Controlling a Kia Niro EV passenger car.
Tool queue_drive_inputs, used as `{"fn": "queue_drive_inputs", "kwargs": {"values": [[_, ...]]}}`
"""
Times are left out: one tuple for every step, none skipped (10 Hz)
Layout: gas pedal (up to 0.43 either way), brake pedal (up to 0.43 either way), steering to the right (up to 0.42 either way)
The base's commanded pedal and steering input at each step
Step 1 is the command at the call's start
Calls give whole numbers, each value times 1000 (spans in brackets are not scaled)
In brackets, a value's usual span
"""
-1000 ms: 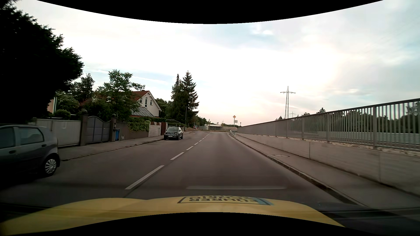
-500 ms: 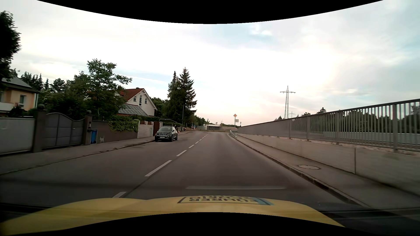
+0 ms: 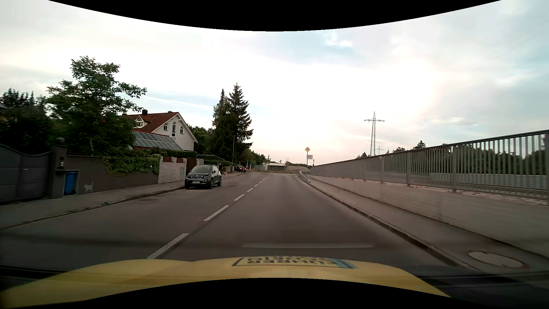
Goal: Follow the waypoints while adhering to traffic rules and regulations
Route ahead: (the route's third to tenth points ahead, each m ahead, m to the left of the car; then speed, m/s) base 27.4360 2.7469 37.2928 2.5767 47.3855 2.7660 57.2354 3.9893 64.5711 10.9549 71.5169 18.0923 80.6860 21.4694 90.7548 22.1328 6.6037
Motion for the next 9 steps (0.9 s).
{"fn": "queue_drive_inputs", "kwargs": {"values": [[79, 0, 15], [79, 0, 15], [79, 0, 14], [79, 0, 13], [79, 0, 12], [79, 0, 12], [79, 0, 11], [79, 0, 10], [79, 0, 10]]}}
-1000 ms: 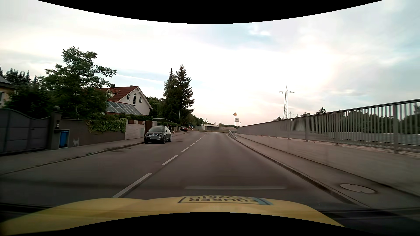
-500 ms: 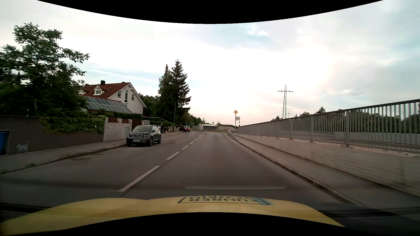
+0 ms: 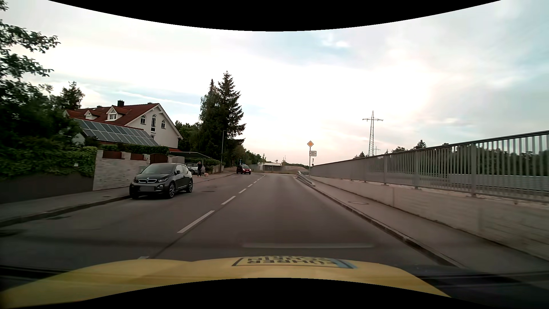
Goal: Follow the waypoints while adhering to traffic rules and regulations
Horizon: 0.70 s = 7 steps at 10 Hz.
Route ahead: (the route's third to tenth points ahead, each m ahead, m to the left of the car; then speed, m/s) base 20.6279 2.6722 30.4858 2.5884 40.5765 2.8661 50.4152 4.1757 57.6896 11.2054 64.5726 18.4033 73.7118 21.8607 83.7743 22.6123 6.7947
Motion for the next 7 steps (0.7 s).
{"fn": "queue_drive_inputs", "kwargs": {"values": [[79, 0, 10], [79, 0, 9], [79, 0, 9], [79, 0, 8], [79, 0, 7], [79, 0, 6], [79, 0, 5]]}}
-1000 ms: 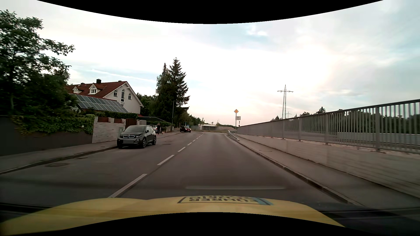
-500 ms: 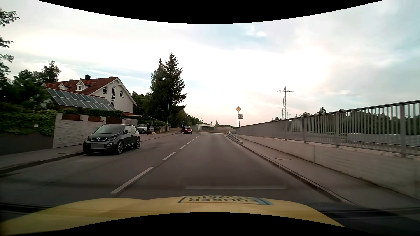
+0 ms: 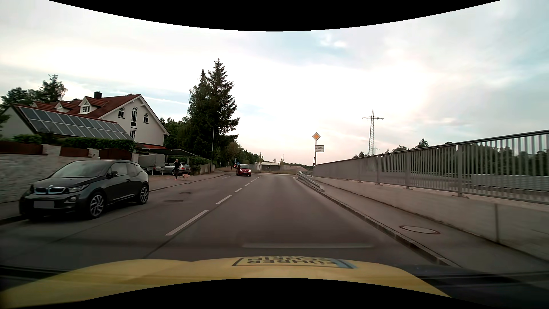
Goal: Follow the waypoints while adhering to traffic rules and regulations
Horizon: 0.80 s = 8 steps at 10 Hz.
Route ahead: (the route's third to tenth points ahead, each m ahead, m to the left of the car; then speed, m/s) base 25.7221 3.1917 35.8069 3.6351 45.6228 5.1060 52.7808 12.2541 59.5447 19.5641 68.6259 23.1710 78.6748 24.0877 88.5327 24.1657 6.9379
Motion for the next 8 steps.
{"fn": "queue_drive_inputs", "kwargs": {"values": [[79, 0, 5], [67, 0, 5], [67, 0, 5], [67, 0, 8], [67, 0, 13], [67, 0, 13], [67, 0, 13], [67, 0, 11]]}}
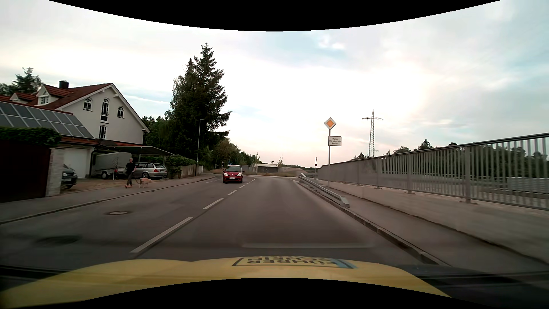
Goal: Follow the waypoints while adhering to traffic rules and regulations
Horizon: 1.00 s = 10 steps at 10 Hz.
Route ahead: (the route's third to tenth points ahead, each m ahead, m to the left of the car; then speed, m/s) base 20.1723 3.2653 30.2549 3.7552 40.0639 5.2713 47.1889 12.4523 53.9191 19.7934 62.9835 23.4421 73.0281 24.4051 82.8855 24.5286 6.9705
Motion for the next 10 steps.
{"fn": "queue_drive_inputs", "kwargs": {"values": [[67, 0, 9], [79, 0, 6], [79, 0, 3], [79, 0, -1], [79, 0, -4], [79, 0, -8], [87, 0, -11], [87, 0, -14], [87, 0, -15], [87, 0, -16]]}}
